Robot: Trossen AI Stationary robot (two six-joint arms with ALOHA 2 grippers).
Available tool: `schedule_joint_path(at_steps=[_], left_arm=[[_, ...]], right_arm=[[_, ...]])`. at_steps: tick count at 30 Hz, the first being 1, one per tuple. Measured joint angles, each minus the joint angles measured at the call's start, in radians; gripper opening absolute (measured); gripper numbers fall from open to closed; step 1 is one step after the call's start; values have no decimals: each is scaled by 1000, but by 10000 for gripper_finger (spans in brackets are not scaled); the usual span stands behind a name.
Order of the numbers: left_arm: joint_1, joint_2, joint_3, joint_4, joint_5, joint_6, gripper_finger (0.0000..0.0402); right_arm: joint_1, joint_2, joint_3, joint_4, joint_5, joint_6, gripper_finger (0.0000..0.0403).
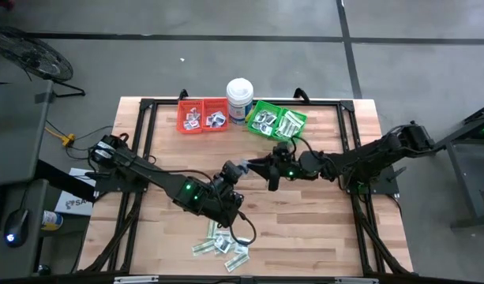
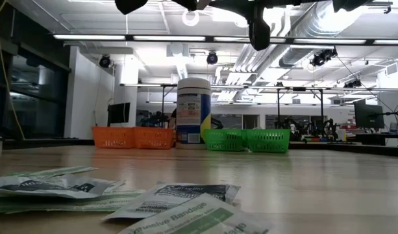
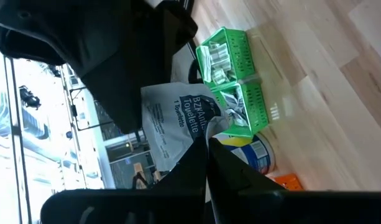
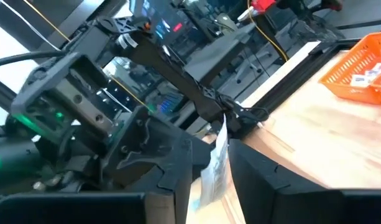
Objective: Pick & Place First Aid Supplies
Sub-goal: Put the black towelette pack into the left green bin
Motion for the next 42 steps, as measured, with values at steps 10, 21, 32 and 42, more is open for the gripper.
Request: schedule_joint_path(at_steps=[10, 21, 32, 42], left_arm=[[0, 3, 0, 2, 2, -7, 0], [0, 4, -1, 18, -4, -7, 0], [1, 4, -2, 67, 7, 23, 0], [0, 4, -2, 57, 72, 19, 28]], right_arm=[[-16, 0, 0, -3, -46, -2, 59], [-16, 0, 0, -24, -80, -3, 55], [-16, -1, 0, -27, -84, -51, 8], [-15, -1, 0, -41, -81, -52, 2]])
